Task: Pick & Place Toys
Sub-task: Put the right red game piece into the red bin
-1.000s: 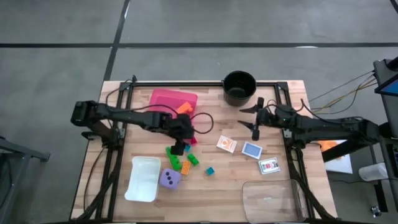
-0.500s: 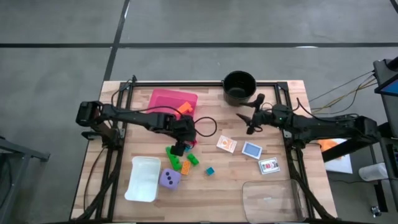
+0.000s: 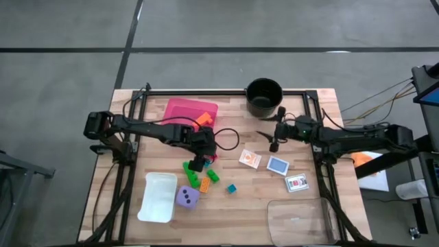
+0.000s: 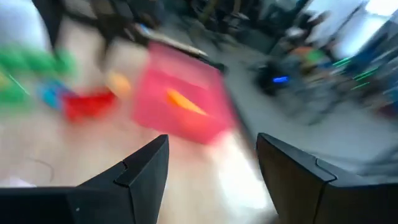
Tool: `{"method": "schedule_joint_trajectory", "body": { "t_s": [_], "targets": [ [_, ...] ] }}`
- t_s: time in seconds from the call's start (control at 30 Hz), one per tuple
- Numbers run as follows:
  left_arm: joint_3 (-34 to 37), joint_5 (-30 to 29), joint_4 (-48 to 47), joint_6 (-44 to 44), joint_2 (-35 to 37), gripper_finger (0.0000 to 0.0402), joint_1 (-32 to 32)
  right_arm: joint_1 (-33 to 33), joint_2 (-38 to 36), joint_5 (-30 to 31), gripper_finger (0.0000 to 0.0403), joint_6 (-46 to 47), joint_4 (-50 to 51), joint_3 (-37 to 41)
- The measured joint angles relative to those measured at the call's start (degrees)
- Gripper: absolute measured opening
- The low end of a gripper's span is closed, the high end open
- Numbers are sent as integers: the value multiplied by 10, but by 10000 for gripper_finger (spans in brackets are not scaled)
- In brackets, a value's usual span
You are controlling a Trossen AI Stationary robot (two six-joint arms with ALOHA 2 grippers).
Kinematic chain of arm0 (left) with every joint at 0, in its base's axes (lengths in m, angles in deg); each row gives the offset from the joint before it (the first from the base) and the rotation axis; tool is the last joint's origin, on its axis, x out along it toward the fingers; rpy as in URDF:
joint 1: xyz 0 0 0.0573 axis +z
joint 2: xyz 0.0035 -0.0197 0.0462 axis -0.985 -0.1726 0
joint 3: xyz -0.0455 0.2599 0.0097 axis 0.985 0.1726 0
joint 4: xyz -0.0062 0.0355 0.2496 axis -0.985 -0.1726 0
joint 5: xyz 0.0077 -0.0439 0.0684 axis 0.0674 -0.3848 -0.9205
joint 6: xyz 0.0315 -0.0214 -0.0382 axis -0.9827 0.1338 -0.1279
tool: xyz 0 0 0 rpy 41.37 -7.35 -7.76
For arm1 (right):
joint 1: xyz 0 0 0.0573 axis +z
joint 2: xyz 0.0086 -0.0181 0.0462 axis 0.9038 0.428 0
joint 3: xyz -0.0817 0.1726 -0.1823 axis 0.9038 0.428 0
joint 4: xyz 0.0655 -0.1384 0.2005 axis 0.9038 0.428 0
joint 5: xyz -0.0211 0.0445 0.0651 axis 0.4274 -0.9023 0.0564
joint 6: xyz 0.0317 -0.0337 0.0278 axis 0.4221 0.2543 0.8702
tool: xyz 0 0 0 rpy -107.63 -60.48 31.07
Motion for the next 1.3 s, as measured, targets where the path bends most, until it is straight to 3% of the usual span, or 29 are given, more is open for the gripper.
{"method": "schedule_joint_trajectory", "body": {
  "t_s": [0.07, 0.17, 0.23, 0.43, 0.6, 0.77, 0.97, 1.3],
  "targets": [
    [0, 0, 0, 0, 0, 267, 0, 0, 15, -72, 243, 61, -32, 0],
    [0, 0, 0, 4, 0, 267, 0, -1, 23, -250, 243, 67, -81, 0],
    [0, 0, 0, 7, 0, 267, 0, -1, 8, -320, 243, 76, -100, 0],
    [1, 0, 0, 6, 0, 267, 0, -9, -115, -315, 243, 106, -11, 0],
    [1, 0, 0, -5, 0, 267, 0, -13, -230, -262, 243, 107, 115, 0],
    [1, -2, 1, -25, -3, 267, 0, -13, -303, -256, 243, 112, 187, 0],
    [-17, -16, -4, -47, -44, 267, 0, -13, -330, -256, 243, 119, 201, 0],
    [-58, -37, -58, -108, -96, 267, 0, -13, -305, -256, 243, 120, 205, 0]
  ]
}}
